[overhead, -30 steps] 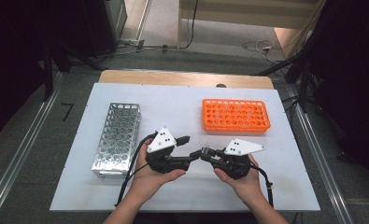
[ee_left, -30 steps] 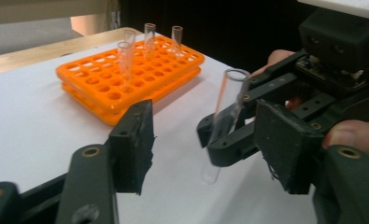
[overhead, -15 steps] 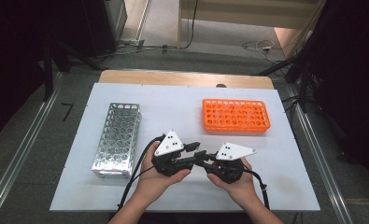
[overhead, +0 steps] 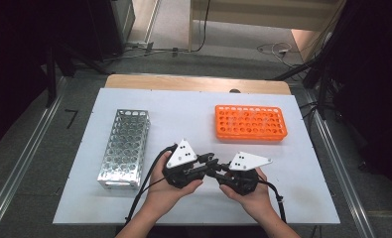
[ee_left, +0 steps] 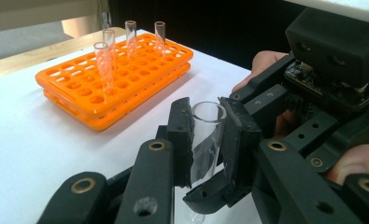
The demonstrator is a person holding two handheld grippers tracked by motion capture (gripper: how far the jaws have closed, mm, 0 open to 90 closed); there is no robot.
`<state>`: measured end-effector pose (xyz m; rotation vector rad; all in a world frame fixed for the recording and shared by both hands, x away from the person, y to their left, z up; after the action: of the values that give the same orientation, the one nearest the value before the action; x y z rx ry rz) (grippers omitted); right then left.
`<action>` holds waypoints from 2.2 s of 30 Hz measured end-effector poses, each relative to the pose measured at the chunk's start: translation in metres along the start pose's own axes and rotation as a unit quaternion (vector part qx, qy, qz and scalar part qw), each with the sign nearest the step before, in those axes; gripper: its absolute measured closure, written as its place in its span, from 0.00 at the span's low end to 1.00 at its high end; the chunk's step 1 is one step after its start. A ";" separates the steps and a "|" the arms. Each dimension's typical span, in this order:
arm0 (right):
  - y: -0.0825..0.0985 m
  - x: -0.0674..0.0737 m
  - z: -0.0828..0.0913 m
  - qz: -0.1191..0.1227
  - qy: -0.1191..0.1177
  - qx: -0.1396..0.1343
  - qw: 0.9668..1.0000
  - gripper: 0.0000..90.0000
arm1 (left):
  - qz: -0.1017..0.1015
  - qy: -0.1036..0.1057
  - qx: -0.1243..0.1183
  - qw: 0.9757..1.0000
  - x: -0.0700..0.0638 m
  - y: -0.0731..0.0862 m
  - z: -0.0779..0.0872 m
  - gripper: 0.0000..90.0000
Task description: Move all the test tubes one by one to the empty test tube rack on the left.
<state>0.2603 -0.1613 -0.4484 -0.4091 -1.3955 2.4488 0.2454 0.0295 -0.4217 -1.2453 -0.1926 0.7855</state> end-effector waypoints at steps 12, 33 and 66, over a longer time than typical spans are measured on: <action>0.002 -0.008 0.007 -0.022 0.000 -0.026 0.999 0.40 | 0.005 -0.008 -0.009 1.000 0.005 -0.006 0.007 0.83; 0.038 -0.043 0.063 -0.049 0.058 -0.035 0.997 0.00 | 0.018 -0.051 -0.031 0.998 0.041 -0.024 0.034 0.83; 0.092 -0.085 0.111 -0.089 0.118 -0.030 0.989 0.00 | 0.064 -0.165 -0.081 0.981 0.142 -0.053 0.077 0.84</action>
<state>0.2854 -0.3260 -0.4657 -0.5440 -1.3463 2.1425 0.3306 0.1732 -0.3868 -1.2833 -0.4561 1.1056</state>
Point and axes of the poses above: each handheld gripper's, and its own axes: z roughly backward along the jaws, y roughly out of its underside, x roughly to its left, the point moved 1 cm from there along -z, roughly forward along the jaws, and after that the axes turned 10 degrees about z, right-handed, at the moved point
